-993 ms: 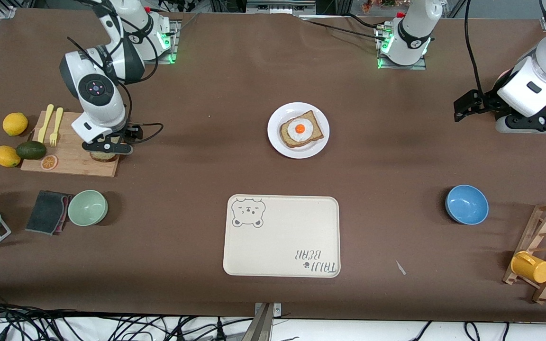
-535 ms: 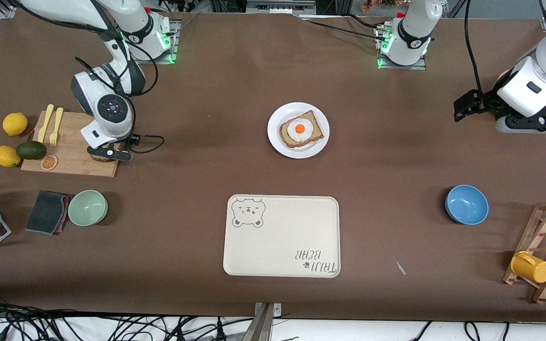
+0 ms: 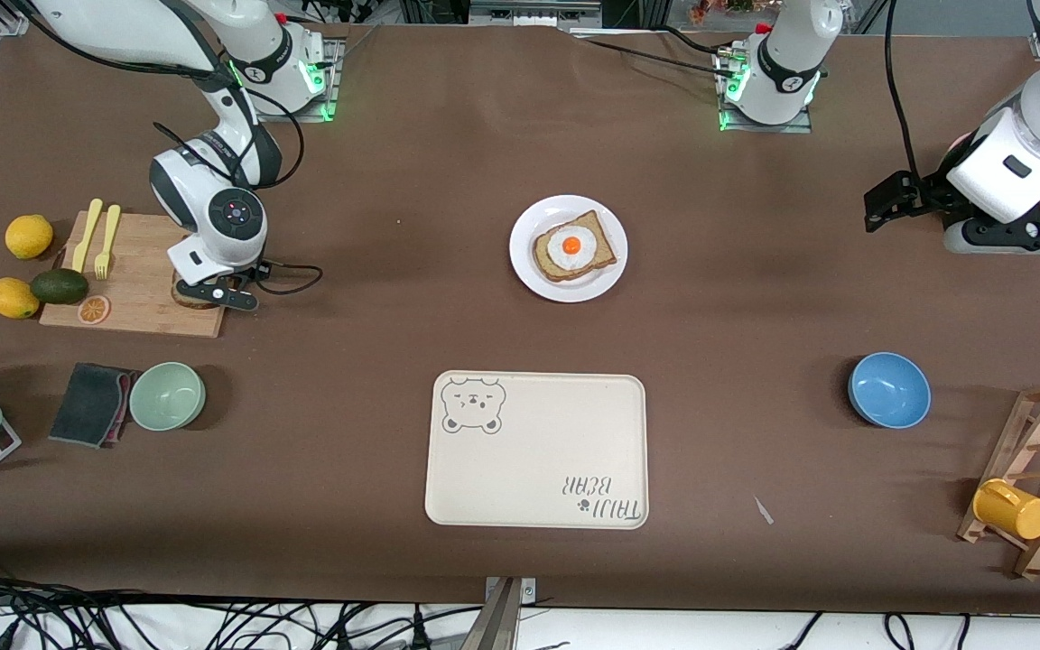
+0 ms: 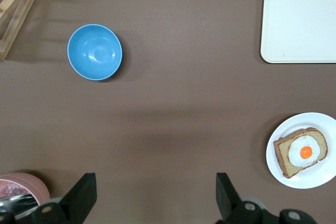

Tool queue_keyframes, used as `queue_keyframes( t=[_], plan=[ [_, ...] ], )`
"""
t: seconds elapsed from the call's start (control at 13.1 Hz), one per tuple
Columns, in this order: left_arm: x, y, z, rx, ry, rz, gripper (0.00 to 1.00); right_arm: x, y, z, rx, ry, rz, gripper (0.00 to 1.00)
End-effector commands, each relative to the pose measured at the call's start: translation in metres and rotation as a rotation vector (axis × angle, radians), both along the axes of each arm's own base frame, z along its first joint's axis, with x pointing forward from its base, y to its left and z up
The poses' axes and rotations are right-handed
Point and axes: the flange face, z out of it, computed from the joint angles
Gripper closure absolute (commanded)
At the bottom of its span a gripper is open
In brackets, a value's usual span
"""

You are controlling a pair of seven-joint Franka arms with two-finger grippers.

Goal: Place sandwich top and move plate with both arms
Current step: 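Lower the right gripper and grasp the bread slice by its edge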

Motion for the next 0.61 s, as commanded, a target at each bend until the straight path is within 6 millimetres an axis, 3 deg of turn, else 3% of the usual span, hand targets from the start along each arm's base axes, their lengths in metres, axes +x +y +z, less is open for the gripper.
queue_keyframes(
  t=[0.0, 0.15, 0.23, 0.46, 0.53],
  plan=[
    [-0.002, 0.0, 0.005, -0.001, 0.004, -0.01, 0.0, -0.001, 0.001, 0.004, -0.02, -0.016, -0.001, 1.0],
    [-0.002, 0.0, 0.006, -0.002, 0.002, -0.01, 0.0, 0.005, 0.0, 0.019, -0.046, -0.014, 0.009, 1.0],
    [-0.002, 0.0, 0.006, -0.002, 0.002, -0.01, 0.0, 0.019, 0.003, 0.041, -0.072, -0.031, 0.013, 1.0],
    [-0.002, 0.0, 0.006, -0.002, 0.002, -0.01, 0.0, 0.048, 0.031, 0.09, -0.055, -0.06, 0.021, 1.0],
    [-0.002, 0.0, 0.006, -0.002, 0.002, -0.01, 0.0, 0.057, 0.06, 0.106, 0.021, -0.074, 0.002, 1.0]
  ],
)
